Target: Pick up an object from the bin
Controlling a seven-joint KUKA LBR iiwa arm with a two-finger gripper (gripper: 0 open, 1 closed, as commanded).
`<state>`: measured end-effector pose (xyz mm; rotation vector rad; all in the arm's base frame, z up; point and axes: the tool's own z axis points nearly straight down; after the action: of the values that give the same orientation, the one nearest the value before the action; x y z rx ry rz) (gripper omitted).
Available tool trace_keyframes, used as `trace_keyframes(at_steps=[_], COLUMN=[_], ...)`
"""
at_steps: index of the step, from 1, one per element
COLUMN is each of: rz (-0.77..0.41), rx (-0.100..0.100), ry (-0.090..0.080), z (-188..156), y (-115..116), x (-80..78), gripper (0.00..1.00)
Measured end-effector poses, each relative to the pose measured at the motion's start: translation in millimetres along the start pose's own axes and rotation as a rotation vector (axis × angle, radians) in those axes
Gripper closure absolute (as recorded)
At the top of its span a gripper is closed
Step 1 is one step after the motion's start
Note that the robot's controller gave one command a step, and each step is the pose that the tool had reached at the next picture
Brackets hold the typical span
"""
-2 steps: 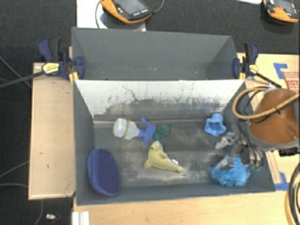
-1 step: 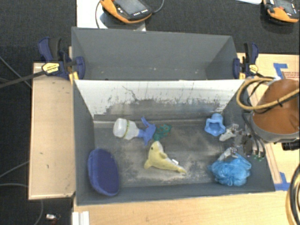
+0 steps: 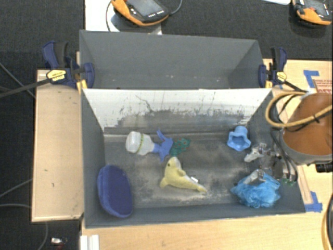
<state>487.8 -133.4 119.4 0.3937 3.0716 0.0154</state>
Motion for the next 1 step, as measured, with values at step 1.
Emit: trace_keyframes(at_steps=[1], rz=[0.034], rx=[0.000], ry=[-0.012], z=[-33.5], y=[-16.5], x=[-12.7], gripper=[0.00])
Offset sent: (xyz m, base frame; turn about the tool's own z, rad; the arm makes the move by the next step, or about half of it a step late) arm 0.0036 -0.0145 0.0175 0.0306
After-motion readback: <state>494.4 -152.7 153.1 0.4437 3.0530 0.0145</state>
